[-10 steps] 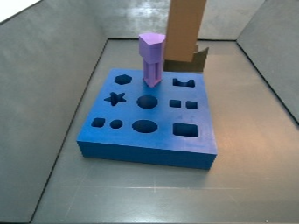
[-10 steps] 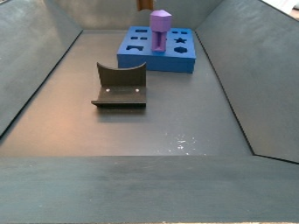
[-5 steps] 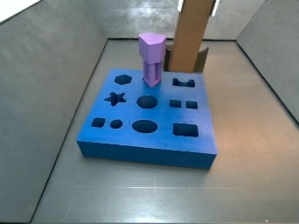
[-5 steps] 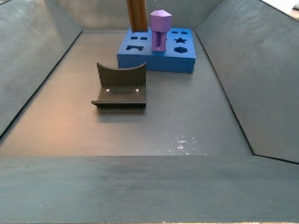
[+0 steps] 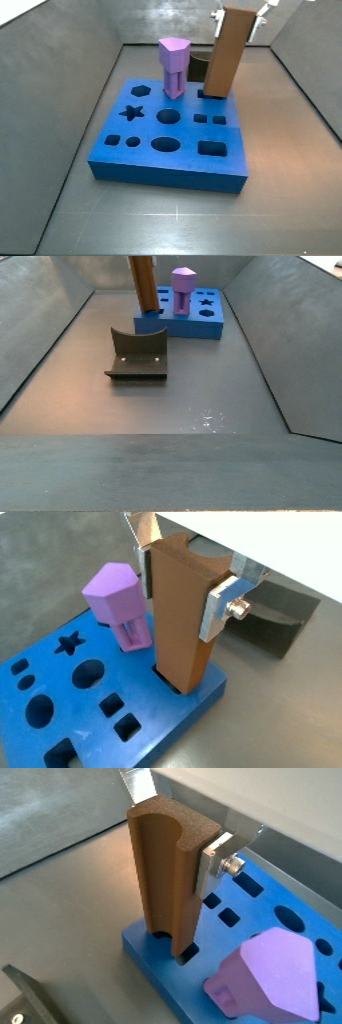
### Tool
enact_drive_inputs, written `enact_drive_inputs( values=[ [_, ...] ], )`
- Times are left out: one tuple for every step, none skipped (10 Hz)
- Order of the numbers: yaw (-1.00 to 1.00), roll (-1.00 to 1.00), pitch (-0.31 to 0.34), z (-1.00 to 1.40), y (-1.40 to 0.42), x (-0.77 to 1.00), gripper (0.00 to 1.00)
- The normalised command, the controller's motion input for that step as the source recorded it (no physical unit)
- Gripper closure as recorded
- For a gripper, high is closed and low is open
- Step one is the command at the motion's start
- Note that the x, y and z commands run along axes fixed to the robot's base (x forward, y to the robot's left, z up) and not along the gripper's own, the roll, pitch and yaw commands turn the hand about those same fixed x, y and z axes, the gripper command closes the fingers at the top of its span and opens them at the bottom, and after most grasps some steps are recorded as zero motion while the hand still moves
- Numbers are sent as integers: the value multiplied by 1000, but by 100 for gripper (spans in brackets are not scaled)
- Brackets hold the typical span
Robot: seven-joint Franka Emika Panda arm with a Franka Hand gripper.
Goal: Pick up the arch object. Move up. Place the arch object on the fixture. Regrasp the arch object. Rotate the arch object. Move to above the board. Insert the arch object.
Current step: Insert the arch object.
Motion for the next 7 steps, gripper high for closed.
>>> enact_drive_inputs(
  values=[
    [0, 40, 11, -814, 0, 46, 100],
    [-14, 33, 0, -989, 0, -246, 100],
    [-23, 30, -3, -920, 9, -489, 100],
    [-69, 0, -11, -837, 91, -649, 100],
    [-117, 0, 0, -837, 60, -386, 100],
    [-131, 10, -33, -1000, -86, -63, 100],
    [-226, 4, -79, -1000, -229, 14, 100]
  ],
)
